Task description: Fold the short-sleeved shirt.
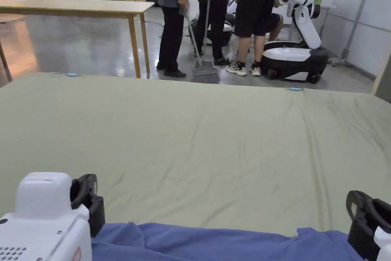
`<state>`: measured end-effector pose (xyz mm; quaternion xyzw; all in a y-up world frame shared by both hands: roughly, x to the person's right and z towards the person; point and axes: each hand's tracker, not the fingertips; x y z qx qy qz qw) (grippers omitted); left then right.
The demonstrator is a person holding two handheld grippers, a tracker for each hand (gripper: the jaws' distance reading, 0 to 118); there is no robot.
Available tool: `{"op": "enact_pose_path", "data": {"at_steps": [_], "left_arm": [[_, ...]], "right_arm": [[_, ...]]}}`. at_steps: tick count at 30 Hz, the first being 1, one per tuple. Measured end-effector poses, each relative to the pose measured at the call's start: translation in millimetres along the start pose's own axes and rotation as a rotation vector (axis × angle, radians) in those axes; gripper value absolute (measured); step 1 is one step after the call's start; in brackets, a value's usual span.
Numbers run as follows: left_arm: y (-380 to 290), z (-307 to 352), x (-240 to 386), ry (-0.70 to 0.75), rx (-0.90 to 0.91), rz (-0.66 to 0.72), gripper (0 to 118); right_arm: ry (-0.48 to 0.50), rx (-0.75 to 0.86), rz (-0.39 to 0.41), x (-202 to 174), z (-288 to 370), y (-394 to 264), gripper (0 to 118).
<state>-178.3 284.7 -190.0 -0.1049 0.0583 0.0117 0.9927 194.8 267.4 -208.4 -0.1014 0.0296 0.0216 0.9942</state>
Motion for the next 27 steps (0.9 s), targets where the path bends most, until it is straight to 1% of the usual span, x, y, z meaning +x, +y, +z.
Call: {"op": "enact_pose_path", "data": {"at_steps": [2,4,5,7,9,11,13,14,15,16,17,18,20,22,24,25,26,27], "left_arm": [[0,8,6,0.033,0.037,-0.002,0],[-2,11,0,0.022,0.039,0.005,0],[0,10,-7,0.006,0.018,0.028,0],[5,8,-28,-0.085,-0.062,0.155,0],[8,-4,-60,-0.156,-0.183,0.273,0],[8,-20,-92,-0.225,-0.302,0.353,0],[3,-40,-123,-0.285,-0.451,0.403,0],[-1,-51,-140,-0.320,-0.498,0.463,0],[-7,-63,-156,-0.356,-0.586,0.490,0],[-15,-75,-173,-0.388,-0.636,0.554,0],[-23,-85,-182,-0.417,-0.711,0.580,0],[-31,-94,-194,-0.402,-0.738,0.612,0],[-46,-114,-211,-0.436,-0.823,0.588,0],[-60,-125,-216,-0.426,-0.877,0.577,2],[-73,-134,-222,-0.415,-0.861,0.586,6],[-77,-135,-220,-0.422,-0.871,0.602,10],[-82,-139,-221,-0.452,-0.872,0.615,22],[-87,-142,-221,-0.490,-0.874,0.622,70]], "right_arm": [[0.009,0.007,-0.003,-15,2,0,3],[0.008,0.025,-0.004,-28,5,0,3],[0.001,0.042,0.002,-34,6,-2,3],[-0.001,0.056,0.017,-46,9,-2,3],[-0.009,0.072,0.050,-54,11,-4,3],[-0.013,0.085,0.064,-63,14,-5,3],[0.000,0.076,0.058,-68,13,-6,3],[0.012,0.071,0.054,-70,12,-8,3],[0.013,0.068,0.053,-73,13,-9,3],[0.017,0.059,0.055,-76,12,-10,3],[0.021,0.049,0.059,-78,10,-12,3],[0.025,0.044,0.061,-80,10,-13,3],[0.030,0.023,0.070,-84,8,-15,3],[0.029,0.009,0.079,-86,5,-17,3],[0.029,-0.006,0.084,-85,2,-18,3],[0.023,-0.016,0.084,-85,0,-19,3],[0.024,-0.023,0.081,-85,-1,-20,3],[0.026,-0.031,0.077,-83,-2,-20,3]]}}
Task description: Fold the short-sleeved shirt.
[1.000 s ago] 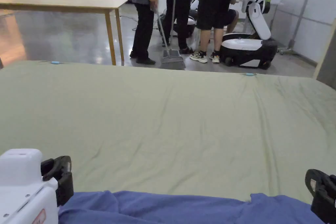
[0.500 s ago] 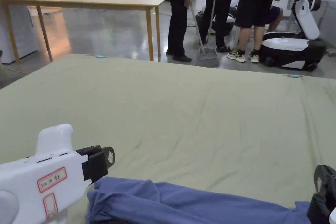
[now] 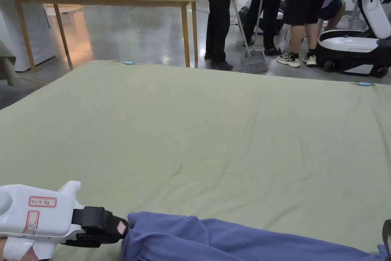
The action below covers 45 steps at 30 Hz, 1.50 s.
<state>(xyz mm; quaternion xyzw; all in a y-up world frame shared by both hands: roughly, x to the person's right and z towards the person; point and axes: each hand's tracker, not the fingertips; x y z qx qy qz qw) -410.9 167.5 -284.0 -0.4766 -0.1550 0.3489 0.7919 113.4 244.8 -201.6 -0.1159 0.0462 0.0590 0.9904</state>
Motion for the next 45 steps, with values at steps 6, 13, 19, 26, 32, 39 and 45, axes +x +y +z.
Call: {"op": "enact_pose_path", "data": {"at_steps": [6,13,19,26,32,39,45], "left_arm": [[-1,-26,-10,-0.079,-0.073,0.057,115],[0,-56,3,-0.085,-0.078,0.015,114],[20,-63,-14,-0.021,-0.091,0.008,10],[13,-36,10,-0.034,-0.048,0.049,8],[13,20,13,0.003,0.039,0.059,8],[16,70,24,0.144,0.110,0.015,8],[11,49,98,0.197,0.056,-0.135,8]], "right_arm": [[-0.006,-0.034,0.002,3,-7,-2,3],[-0.008,-0.067,-0.013,8,-8,-9,3],[-0.009,-0.079,-0.037,16,-6,-12,3],[-0.019,-0.067,-0.049,25,1,-8,3],[-0.028,-0.066,-0.043,32,0,-5,3],[-0.031,-0.035,-0.055,35,1,0,3],[-0.024,-0.030,-0.060,35,6,0,3]]}}
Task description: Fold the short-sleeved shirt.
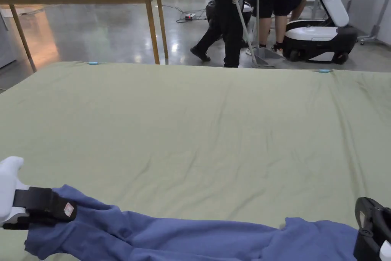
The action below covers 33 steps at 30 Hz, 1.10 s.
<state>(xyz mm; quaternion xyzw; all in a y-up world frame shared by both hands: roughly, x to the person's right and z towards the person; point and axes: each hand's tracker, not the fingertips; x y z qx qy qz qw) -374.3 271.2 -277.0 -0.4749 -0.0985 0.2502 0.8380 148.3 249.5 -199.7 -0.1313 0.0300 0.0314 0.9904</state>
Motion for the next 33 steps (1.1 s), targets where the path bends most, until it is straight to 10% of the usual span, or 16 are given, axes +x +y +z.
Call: {"op": "enact_pose_path", "data": {"at_steps": [17,18,21,27,29,30,33], "left_arm": [[-32,-185,192,0.000,-0.218,-0.248,9],[-35,-197,197,0.013,-0.221,-0.274,19],[-45,-224,202,-0.024,-0.284,-0.254,118],[-36,-194,179,-0.149,-0.223,-0.190,98],[-30,-173,166,-0.187,-0.157,-0.142,53],[-27,-169,156,-0.189,-0.136,-0.105,7],[-20,-167,137,-0.179,-0.134,-0.079,3]], "right_arm": [[-0.065,-0.035,-0.068,41,21,-19,3],[-0.070,-0.038,-0.072,44,21,-19,3],[-0.084,-0.047,-0.077,50,24,-21,3],[-0.106,-0.068,-0.092,60,21,-25,3],[-0.099,-0.069,-0.108,60,18,-26,3],[-0.097,-0.070,-0.111,60,17,-26,3],[-0.082,-0.075,-0.108,56,11,-26,3]]}}
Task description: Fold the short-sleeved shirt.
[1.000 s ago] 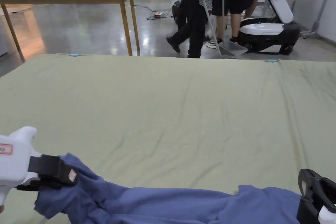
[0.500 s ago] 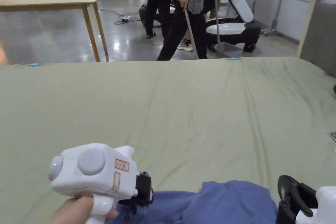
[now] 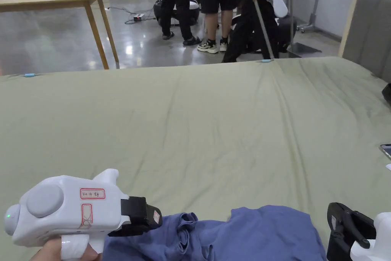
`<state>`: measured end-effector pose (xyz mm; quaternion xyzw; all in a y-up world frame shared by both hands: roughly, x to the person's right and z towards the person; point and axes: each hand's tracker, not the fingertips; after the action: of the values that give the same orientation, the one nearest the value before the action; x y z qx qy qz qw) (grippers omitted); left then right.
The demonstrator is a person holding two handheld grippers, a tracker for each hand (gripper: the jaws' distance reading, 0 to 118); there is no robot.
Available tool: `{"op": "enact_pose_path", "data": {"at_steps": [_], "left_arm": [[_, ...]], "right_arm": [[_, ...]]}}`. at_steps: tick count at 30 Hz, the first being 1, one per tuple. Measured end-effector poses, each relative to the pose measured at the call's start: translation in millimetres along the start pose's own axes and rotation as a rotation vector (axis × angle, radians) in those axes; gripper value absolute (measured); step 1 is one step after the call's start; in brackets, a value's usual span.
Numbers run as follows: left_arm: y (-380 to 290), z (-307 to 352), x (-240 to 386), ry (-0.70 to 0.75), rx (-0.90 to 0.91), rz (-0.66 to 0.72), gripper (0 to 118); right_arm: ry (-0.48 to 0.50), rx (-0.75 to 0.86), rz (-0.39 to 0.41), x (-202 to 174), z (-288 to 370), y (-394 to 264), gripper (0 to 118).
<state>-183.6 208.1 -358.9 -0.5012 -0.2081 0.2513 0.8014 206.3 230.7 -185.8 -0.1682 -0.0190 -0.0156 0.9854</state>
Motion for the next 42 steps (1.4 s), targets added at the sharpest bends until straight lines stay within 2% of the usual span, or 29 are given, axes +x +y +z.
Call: {"op": "enact_pose_path", "data": {"at_steps": [5,7,10,11,15,19,22,25,27,34,35,36,37,38,39,42], "left_arm": [[-13,-49,-10,-0.021,-0.109,0.063,3],[-32,-75,-5,-0.112,-0.185,0.068,3],[-62,-106,7,-0.021,-0.203,0.002,0],[-61,-104,6,-0.047,-0.152,-0.008,0],[-48,-83,9,-0.086,-0.190,0.034,0],[-28,-6,11,-0.213,-0.062,-0.004,0],[-19,54,-13,-0.186,0.043,0.024,0],[-19,91,-50,-0.056,0.122,0.058,0],[-20,98,-77,0.009,0.121,0.108,0],[-26,62,-120,-0.016,0.035,0.132,1],[-28,59,-120,-0.029,0.035,0.130,4],[-27,55,-121,-0.070,0.031,0.119,16],[-27,53,-121,-0.060,0.025,0.121,46],[-28,50,-119,-0.054,0.024,0.120,90],[-28,44,-119,-0.048,-0.010,0.099,118],[-26,35,-126,-0.130,-0.027,0.150,112]], "right_arm": [[0.020,-0.011,0.009,-9,-3,-1,3],[0.021,-0.015,0.019,-11,-1,-2,3],[0.021,-0.031,0.024,-11,-1,-3,3],[0.021,-0.037,0.027,-12,-1,-4,3],[0.026,-0.047,0.037,-16,-3,-3,3],[0.038,-0.038,0.043,-24,-6,2,3],[0.059,-0.034,0.051,-30,-12,7,3],[0.076,-0.025,0.069,-38,-14,10,3],[0.084,-0.024,0.075,-43,-17,11,3],[0.093,-0.040,0.091,-54,-19,9,3],[0.091,-0.042,0.092,-54,-19,9,3],[0.091,-0.044,0.096,-54,-19,10,3],[0.087,-0.046,0.099,-55,-19,10,3],[0.085,-0.047,0.103,-54,-19,10,3],[0.085,-0.048,0.104,-54,-19,10,3],[0.083,-0.050,0.104,-54,-20,12,3]]}}
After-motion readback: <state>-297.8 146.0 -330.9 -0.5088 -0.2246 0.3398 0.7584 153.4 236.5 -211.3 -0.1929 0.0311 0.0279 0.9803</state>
